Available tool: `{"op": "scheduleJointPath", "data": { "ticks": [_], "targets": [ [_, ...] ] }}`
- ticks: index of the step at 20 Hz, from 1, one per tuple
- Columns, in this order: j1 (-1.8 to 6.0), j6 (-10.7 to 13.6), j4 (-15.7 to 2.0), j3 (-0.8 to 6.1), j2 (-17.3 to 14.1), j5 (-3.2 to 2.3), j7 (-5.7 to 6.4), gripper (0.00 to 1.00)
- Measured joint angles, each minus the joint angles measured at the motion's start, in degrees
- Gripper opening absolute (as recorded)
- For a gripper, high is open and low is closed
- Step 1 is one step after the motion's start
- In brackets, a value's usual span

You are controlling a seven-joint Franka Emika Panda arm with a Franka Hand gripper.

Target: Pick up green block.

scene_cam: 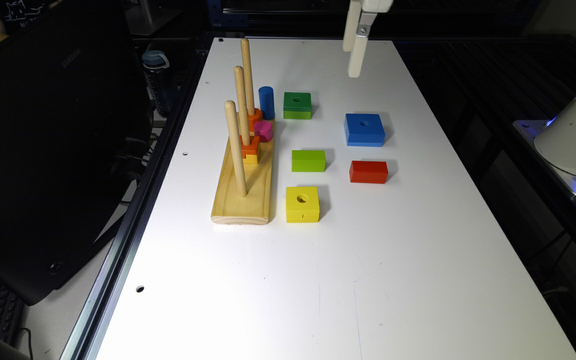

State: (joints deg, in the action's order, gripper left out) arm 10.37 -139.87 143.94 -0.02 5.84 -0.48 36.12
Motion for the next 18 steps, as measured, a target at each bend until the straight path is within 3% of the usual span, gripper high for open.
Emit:
{"op": "scheduleJointPath", "data": {
  "ticks": [3, 10, 18],
  "targets": [
    [0.20, 0.01, -1.22, 0.01, -1.29, 0.00, -0.23, 1.00],
    [0.55, 0.01, -2.00, 0.00, -1.83, 0.00, -0.50, 1.00],
    [2.02, 0.02, -5.32, -0.02, -4.81, 0.00, -2.02, 1.00]
  ]
}}
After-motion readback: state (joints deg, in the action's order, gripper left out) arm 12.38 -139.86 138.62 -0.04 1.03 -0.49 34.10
